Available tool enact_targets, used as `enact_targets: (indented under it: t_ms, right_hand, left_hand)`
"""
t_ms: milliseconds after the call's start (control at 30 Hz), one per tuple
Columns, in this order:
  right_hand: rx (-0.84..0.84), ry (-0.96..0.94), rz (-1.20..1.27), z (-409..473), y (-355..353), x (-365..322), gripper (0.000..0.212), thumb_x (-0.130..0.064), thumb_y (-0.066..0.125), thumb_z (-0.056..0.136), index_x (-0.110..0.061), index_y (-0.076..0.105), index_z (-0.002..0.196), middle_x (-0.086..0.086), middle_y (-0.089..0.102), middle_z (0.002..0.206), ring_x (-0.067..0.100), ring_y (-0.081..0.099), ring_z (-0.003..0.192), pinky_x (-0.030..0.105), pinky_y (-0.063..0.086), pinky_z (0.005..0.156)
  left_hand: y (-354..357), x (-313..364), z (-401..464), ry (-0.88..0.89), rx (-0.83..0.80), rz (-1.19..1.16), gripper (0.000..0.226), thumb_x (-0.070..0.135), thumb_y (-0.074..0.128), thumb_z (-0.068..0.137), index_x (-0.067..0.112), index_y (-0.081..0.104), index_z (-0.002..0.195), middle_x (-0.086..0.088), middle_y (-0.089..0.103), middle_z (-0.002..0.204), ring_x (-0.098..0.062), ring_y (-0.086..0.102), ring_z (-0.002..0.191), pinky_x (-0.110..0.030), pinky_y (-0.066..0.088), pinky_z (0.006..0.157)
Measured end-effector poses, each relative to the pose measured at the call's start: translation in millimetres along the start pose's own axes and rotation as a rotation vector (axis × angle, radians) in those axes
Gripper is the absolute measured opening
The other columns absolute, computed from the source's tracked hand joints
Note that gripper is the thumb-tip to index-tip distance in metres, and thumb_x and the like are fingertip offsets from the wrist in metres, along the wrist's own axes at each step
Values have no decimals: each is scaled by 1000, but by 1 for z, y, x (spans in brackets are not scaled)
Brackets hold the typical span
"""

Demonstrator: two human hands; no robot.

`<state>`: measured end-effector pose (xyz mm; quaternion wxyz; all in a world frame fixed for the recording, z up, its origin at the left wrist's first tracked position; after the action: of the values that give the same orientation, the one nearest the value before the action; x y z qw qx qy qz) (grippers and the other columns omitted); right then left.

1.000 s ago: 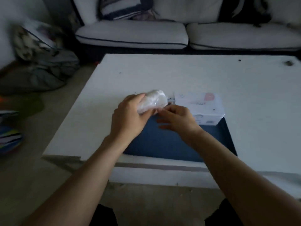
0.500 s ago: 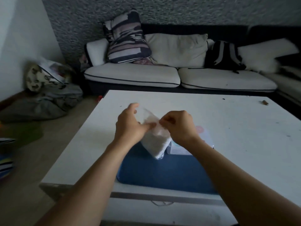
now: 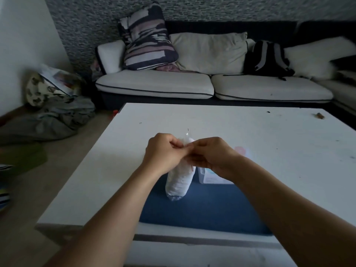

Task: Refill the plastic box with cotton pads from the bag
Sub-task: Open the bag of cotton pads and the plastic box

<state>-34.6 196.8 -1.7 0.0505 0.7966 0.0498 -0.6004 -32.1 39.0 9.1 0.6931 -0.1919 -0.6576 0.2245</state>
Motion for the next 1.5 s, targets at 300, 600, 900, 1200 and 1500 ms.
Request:
enact_targets:
  t_ms: [300, 600, 900, 1200, 1500]
  right_hand:
    - [110, -126, -253, -16, 4, -8, 16, -1, 62, 92, 11, 71, 85, 19, 71, 73, 24, 71, 63, 33, 63, 62]
    - [341, -129, -413, -11, -15, -16, 25, -9, 64, 91, 5, 68, 71, 16, 72, 68, 32, 73, 61, 39, 64, 64]
    - [194, -11, -412, -14, -6, -18, 55, -37, 82, 78, -20, 57, 124, 9, 63, 112, 30, 71, 93, 36, 63, 58]
    - [219, -17, -182, -3, -6, 0, 13, 10, 71, 83, 2, 72, 93, 20, 67, 87, 29, 69, 68, 32, 64, 63]
    - [115, -243, -1178, -11, -57, -15, 83, -48, 91, 61, -24, 58, 133, -3, 62, 132, 21, 60, 118, 35, 51, 98]
  left_hand:
    - [2, 8, -14, 183, 112, 214, 25, 29, 72, 79, 6, 75, 71, -9, 72, 67, -24, 55, 59, -45, 58, 67]
    - [-22, 0, -4, 188, 335, 304, 28, 22, 69, 86, 0, 71, 68, -14, 70, 65, -32, 68, 65, -39, 58, 67]
    - [-10, 11, -10, 518, 203, 332, 11, 16, 66, 94, 14, 69, 83, 2, 71, 76, -14, 66, 68, -33, 58, 63]
    - [-10, -16, -1, 163, -18, 504, 41, 45, 75, 82, 24, 67, 116, 0, 71, 111, -25, 66, 97, -32, 52, 79]
    - [-9, -38, 4, 304, -62, 468, 16, 15, 69, 90, 20, 70, 104, 1, 69, 98, -23, 64, 89, -38, 56, 77]
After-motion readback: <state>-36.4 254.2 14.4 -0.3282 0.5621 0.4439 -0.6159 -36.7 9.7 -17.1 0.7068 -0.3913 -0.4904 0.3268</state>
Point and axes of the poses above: each hand's wrist, its own z-axis towards the middle knuckle, its own y-axis out of the palm, x = y × z, the point moved 2 cm from there along z, towards the middle knuckle
